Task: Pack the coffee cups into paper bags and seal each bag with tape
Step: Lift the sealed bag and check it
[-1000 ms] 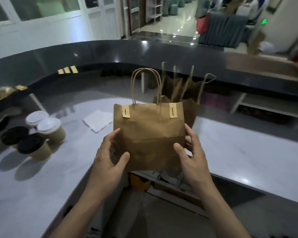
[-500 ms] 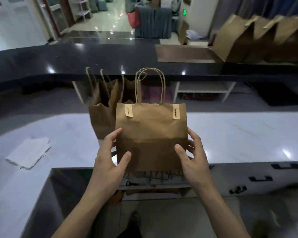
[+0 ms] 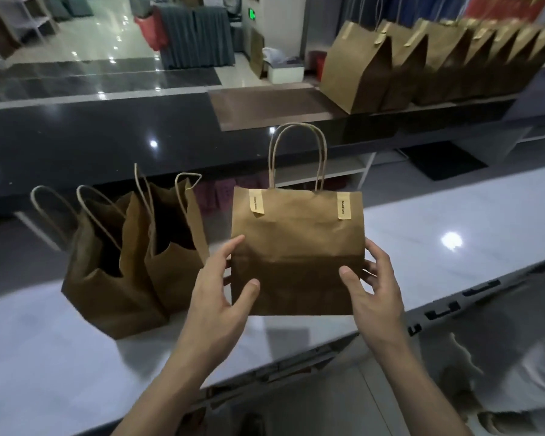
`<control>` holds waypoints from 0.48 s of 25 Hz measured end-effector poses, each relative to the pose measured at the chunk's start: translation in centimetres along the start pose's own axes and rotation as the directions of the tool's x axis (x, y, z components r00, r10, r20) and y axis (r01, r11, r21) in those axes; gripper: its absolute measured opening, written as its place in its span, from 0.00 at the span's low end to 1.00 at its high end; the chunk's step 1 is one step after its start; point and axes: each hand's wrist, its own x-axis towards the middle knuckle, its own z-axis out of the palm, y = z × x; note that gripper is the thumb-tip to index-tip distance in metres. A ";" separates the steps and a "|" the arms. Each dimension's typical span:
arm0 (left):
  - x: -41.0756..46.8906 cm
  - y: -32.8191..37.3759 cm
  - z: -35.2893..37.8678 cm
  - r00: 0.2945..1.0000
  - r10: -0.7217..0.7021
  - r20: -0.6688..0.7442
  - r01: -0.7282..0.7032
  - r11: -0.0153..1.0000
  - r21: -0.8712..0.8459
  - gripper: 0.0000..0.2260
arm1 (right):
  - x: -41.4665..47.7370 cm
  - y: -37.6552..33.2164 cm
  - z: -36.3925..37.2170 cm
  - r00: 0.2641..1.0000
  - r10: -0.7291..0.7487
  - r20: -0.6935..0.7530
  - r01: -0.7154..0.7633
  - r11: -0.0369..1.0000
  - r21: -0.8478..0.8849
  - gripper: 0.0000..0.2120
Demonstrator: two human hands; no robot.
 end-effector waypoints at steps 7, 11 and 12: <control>6.4 0.2 0.8 0.995 0.063 0.075 -0.064 0.998 0.005 0.25 | 3.7 -0.6 0.4 0.994 0.002 -0.105 -0.003 1.000 -0.002 0.23; 9.2 1.3 1.9 0.990 0.112 0.089 -0.112 0.994 0.003 0.25 | 6.2 -1.3 -0.3 0.987 -0.029 -0.155 0.032 0.999 0.018 0.23; 9.9 1.6 2.1 0.989 0.120 0.092 -0.121 0.993 0.009 0.25 | 6.9 -1.5 -0.4 0.987 -0.038 -0.159 0.043 0.999 0.028 0.23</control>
